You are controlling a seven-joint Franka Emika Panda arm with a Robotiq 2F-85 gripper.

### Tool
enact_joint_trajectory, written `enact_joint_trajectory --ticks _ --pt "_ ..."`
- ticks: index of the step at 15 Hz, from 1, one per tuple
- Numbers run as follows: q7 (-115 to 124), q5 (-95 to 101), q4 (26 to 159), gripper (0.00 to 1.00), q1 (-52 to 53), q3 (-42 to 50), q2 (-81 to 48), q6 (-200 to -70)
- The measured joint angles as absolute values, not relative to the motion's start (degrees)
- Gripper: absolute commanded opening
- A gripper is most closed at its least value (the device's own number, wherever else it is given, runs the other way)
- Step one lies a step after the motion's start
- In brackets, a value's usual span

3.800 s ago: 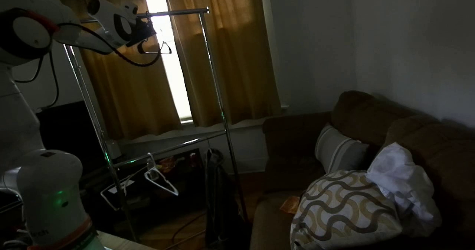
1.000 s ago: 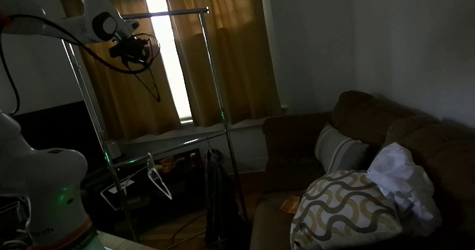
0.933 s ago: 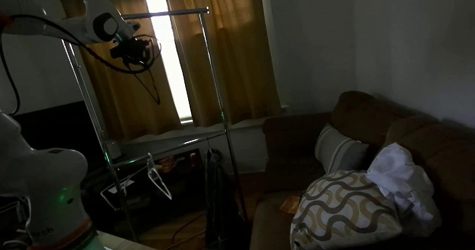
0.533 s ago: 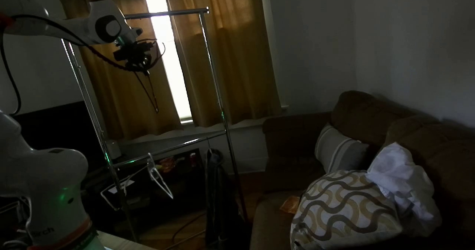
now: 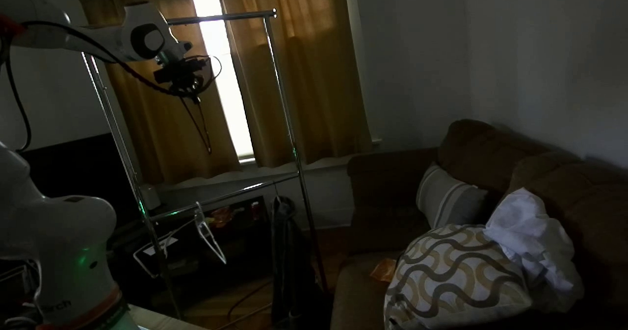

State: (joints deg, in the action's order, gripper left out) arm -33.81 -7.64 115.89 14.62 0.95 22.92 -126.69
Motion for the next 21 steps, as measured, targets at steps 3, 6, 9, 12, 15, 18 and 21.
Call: enact_joint_trajectory --ticks 3,6,9,12,15,18,21 --pt "-34.0 -6.9 115.9 0.02 14.0 0.9 20.7 -124.4" --pt "-35.1 -6.6 116.0 0.02 13.6 0.9 19.1 -121.5" --pt "-36.4 -5.6 116.1 0.02 13.3 0.7 18.2 -117.9" --pt "-37.4 -3.5 116.7 0.02 12.9 0.2 17.6 -116.5" --pt "-38.9 -2.8 119.0 0.02 12.7 -0.1 17.2 -116.5" --pt "-39.9 -2.8 122.0 0.02 12.7 -0.4 16.8 -117.3" --pt "-40.0 -2.8 125.4 0.02 12.7 -0.8 15.9 -120.0"
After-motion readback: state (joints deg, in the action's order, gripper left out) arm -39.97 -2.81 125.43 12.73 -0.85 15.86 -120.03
